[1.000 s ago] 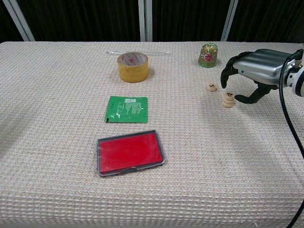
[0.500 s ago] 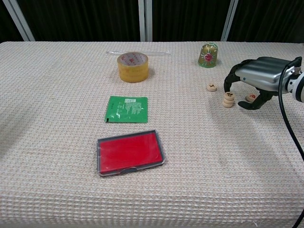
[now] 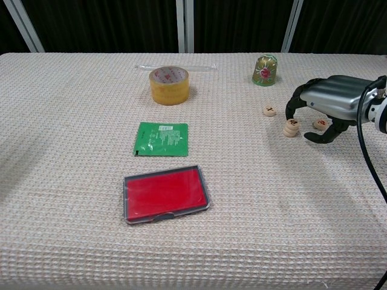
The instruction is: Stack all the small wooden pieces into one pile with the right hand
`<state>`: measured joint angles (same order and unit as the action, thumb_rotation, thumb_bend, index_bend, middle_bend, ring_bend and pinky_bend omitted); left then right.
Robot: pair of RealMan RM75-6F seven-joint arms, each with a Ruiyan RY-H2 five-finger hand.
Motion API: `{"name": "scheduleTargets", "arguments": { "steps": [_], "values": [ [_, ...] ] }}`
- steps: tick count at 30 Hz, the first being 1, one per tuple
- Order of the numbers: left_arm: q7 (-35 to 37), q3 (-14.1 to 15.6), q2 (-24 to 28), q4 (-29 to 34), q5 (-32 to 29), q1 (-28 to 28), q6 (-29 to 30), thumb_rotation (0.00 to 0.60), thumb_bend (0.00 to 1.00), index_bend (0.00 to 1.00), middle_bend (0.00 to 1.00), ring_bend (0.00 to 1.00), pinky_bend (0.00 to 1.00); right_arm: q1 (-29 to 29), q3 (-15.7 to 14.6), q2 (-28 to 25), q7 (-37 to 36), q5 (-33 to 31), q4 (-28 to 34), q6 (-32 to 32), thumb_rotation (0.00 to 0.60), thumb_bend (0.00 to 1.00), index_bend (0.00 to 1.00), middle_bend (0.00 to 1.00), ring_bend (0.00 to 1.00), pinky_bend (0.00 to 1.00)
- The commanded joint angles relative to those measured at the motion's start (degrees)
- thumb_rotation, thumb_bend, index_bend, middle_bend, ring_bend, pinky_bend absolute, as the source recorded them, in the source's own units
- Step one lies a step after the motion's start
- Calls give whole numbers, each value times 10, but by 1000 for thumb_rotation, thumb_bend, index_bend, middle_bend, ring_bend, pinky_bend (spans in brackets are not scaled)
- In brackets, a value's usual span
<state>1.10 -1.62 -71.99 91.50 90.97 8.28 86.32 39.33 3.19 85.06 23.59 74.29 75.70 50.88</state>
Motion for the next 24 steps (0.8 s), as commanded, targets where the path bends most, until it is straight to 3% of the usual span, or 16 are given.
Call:
{"name": "scheduleTargets", "arguments": {
  "steps": [1,12,24],
  "values": [
    [0,0,0,0,0,0,0,600,0,223,201,178,234,0,1,0,1,-1,-1,1,600,358,357,274,90,126],
    [6,1,-2,-4,0,-3,4,600,0,223,201,178,234,-28,5,-38,-7,-28,6,25,600,344,357,273,90,124],
    [-4,1,2,5,-1,-4,6,600,0,223,201,178,234,-19,9,2,-36,-26,-64,2,600,292,375,273,90,124]
  ]
}}
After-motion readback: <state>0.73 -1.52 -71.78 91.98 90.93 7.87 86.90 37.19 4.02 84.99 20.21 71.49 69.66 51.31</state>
